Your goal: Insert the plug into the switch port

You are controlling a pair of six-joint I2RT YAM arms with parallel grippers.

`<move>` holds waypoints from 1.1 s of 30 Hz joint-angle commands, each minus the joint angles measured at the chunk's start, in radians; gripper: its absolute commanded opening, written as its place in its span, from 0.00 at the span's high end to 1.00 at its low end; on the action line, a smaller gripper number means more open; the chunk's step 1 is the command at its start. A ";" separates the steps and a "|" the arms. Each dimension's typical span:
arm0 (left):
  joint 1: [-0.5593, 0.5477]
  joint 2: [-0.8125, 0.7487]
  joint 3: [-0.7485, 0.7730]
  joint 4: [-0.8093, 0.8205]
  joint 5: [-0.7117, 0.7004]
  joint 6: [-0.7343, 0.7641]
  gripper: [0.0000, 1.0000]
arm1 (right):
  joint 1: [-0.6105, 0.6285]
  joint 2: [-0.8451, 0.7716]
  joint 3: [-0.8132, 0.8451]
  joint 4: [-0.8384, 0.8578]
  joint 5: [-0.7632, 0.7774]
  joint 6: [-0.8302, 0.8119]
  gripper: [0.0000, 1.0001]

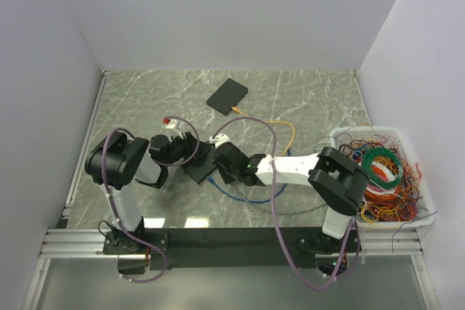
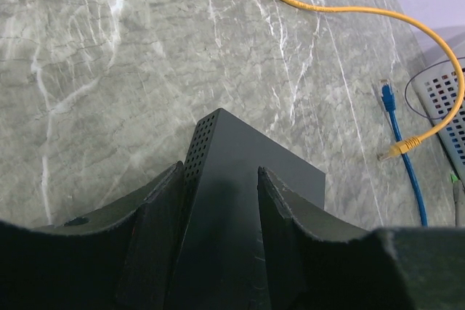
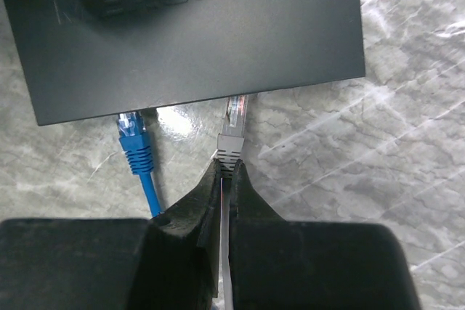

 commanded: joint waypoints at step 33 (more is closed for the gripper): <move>-0.036 0.050 0.087 -0.098 0.204 0.044 0.54 | -0.002 -0.041 0.059 0.072 0.103 -0.078 1.00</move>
